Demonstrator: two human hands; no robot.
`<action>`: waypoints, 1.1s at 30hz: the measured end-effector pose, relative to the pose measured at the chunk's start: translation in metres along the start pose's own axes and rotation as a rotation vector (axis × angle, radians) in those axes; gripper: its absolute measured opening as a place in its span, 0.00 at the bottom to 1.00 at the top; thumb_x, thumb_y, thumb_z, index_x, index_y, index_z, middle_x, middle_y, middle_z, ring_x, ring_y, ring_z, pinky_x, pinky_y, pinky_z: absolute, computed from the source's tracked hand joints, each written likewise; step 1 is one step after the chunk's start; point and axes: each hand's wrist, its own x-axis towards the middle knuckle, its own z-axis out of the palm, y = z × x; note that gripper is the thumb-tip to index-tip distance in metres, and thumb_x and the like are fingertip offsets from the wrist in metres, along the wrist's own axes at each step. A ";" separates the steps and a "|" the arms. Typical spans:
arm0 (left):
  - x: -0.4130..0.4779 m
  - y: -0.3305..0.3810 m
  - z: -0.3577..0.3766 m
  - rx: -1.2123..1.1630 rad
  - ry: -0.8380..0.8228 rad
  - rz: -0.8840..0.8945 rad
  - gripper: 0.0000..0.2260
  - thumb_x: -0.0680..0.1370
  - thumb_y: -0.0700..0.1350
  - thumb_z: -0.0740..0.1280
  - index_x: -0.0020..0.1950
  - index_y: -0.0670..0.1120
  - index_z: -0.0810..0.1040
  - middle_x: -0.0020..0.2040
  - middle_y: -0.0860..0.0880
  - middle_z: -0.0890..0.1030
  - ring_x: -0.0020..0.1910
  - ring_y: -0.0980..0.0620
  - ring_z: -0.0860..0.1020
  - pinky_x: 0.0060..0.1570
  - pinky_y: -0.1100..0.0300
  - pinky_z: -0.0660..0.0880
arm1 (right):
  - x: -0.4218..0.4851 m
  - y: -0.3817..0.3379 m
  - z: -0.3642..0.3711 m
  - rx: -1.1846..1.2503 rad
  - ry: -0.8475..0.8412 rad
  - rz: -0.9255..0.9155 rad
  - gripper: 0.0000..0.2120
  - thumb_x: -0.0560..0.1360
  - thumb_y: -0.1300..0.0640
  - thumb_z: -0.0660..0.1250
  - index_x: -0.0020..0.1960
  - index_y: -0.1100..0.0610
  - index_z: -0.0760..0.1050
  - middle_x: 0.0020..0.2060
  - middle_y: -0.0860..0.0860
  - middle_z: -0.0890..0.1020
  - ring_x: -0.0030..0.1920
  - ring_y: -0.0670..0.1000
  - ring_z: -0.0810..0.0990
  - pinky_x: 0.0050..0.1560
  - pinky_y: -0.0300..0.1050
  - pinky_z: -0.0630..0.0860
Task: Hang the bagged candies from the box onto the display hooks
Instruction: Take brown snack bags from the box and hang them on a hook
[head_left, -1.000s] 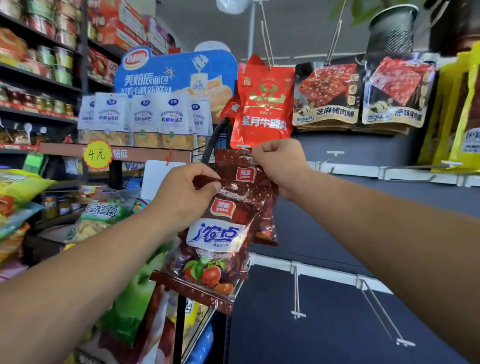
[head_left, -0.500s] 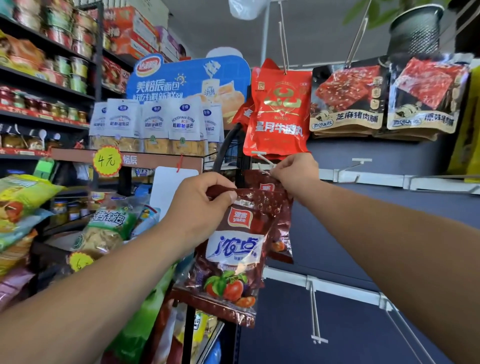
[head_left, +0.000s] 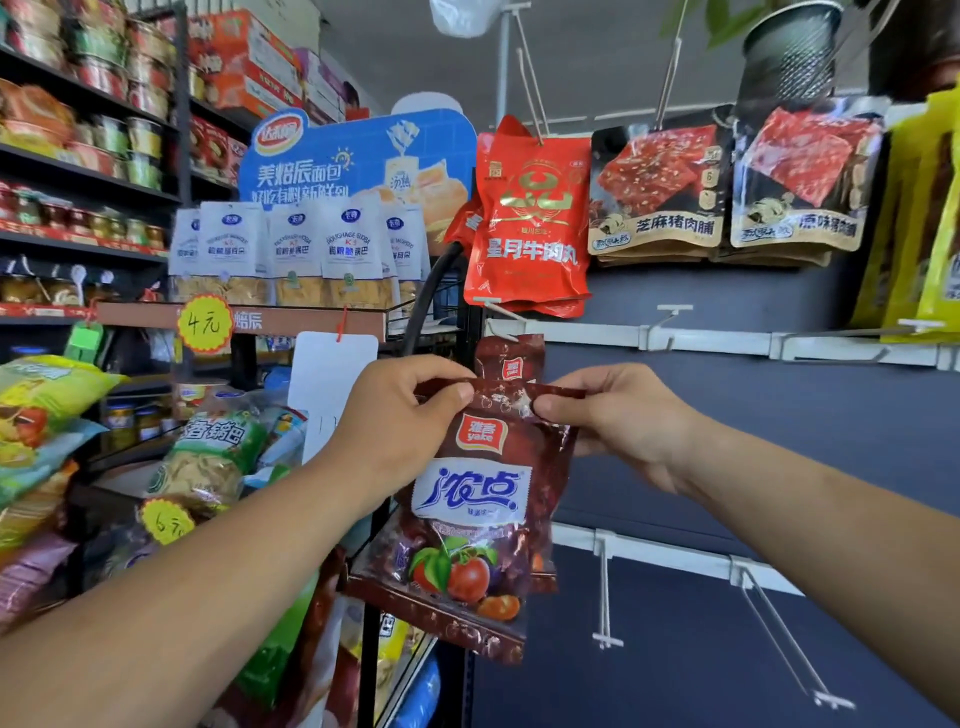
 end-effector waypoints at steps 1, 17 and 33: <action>-0.001 -0.001 0.000 0.024 0.000 0.004 0.06 0.79 0.43 0.71 0.50 0.52 0.87 0.45 0.54 0.87 0.42 0.56 0.86 0.48 0.54 0.84 | -0.002 -0.003 -0.002 0.003 0.032 -0.002 0.02 0.73 0.65 0.76 0.45 0.60 0.85 0.38 0.54 0.88 0.36 0.50 0.85 0.35 0.41 0.82; 0.001 0.008 -0.036 0.260 0.010 0.086 0.06 0.80 0.44 0.70 0.54 0.50 0.86 0.47 0.57 0.84 0.46 0.63 0.80 0.39 0.79 0.71 | 0.056 -0.040 0.022 -0.030 0.407 -0.176 0.09 0.75 0.60 0.76 0.42 0.56 0.76 0.42 0.57 0.85 0.38 0.53 0.86 0.34 0.44 0.81; 0.027 -0.004 -0.023 0.073 0.071 0.038 0.04 0.78 0.45 0.73 0.50 0.52 0.87 0.43 0.55 0.86 0.39 0.58 0.82 0.42 0.66 0.76 | 0.110 -0.003 0.016 -0.378 0.540 -0.092 0.11 0.72 0.54 0.77 0.39 0.55 0.75 0.38 0.54 0.83 0.42 0.58 0.84 0.39 0.48 0.78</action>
